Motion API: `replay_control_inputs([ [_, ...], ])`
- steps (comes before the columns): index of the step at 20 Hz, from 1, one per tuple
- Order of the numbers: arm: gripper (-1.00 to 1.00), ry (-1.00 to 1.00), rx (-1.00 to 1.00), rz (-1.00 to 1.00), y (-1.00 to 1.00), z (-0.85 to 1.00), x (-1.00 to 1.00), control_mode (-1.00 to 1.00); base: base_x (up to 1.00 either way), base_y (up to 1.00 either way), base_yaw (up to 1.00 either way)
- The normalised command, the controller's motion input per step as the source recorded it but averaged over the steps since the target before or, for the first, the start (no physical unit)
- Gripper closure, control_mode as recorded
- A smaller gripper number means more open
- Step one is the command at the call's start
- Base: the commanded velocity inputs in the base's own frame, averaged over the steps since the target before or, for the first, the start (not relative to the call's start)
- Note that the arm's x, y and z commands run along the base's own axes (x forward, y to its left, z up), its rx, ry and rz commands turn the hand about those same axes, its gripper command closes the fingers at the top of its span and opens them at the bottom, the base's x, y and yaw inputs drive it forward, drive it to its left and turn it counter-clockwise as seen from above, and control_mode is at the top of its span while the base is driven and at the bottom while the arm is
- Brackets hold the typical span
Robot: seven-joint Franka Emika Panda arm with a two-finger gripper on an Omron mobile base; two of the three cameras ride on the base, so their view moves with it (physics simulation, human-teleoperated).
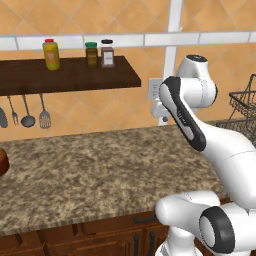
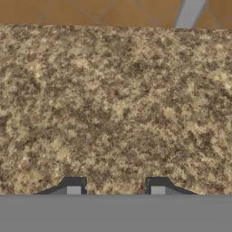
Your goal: Navigate to the toaster.
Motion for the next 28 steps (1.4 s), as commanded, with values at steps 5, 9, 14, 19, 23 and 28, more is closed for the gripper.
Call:
replay_control_inputs([
  [5,-1.00,-0.06,0.00,0.00,0.00,0.00,-0.72,-1.00,0.00,0.00,0.00],
  [9,-1.00,-0.33,-0.07,0.00,0.11,0.00,-0.96,-1.00,0.00,0.00,0.00],
  [14,-1.00,-0.39,-0.04,0.00,0.04,0.17,-0.71,-1.00,0.00,0.00,0.00],
  [19,-1.00,-0.28,0.02,0.00,0.00,0.10,-0.08,-1.00,0.00,0.00,0.00],
  [23,-1.00,-0.34,0.03,0.00,-0.01,0.14,-0.04,-1.00,0.00,0.00,0.00],
  [28,-1.00,-0.15,0.01,0.00,0.00,0.11,-0.09,1.00,-0.28,0.19,0.00],
])
